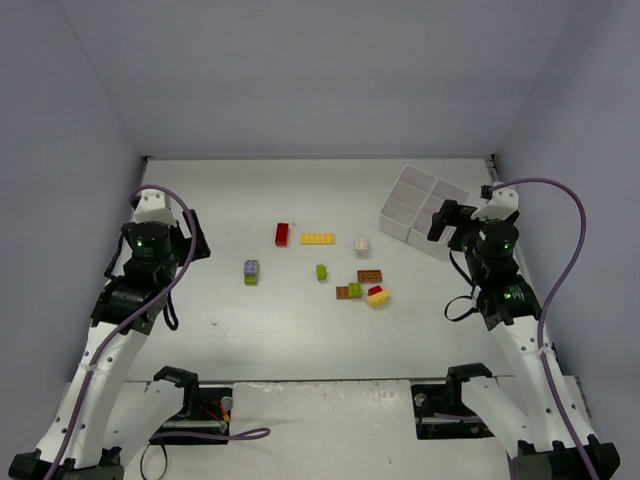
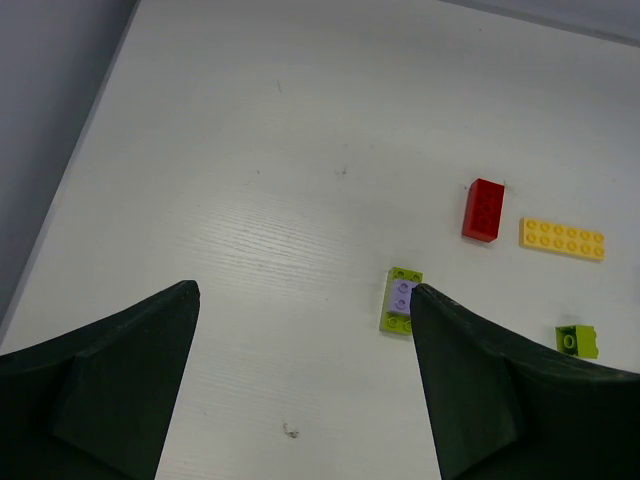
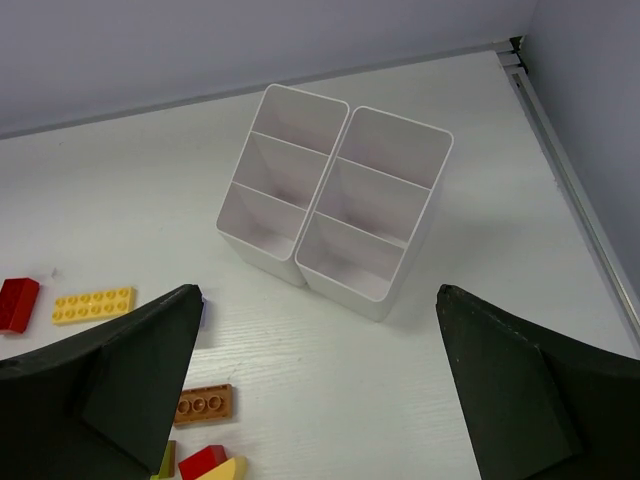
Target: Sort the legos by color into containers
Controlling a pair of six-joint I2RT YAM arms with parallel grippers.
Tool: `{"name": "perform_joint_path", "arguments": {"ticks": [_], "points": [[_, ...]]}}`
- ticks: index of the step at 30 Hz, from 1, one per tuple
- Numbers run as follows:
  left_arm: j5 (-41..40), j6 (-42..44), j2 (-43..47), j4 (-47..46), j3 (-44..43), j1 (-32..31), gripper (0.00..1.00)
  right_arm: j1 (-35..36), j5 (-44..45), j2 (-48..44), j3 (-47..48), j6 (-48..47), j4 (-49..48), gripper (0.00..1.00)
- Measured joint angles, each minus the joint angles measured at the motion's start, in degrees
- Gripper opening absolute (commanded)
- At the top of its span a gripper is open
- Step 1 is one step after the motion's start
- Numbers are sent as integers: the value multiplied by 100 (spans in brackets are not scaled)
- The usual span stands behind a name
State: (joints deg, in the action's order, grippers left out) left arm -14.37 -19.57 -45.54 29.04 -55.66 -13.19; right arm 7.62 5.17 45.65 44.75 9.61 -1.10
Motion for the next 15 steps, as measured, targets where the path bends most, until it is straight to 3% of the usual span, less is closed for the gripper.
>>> {"name": "perform_joint_path", "arguments": {"ticks": [11,15], "points": [[0,-2,-59,-50,7,2,80,31,-184,772,417,92,205,100],[0,-17,-85,-66,7,2,80,553,-326,1558,835,92,514,100]]}}
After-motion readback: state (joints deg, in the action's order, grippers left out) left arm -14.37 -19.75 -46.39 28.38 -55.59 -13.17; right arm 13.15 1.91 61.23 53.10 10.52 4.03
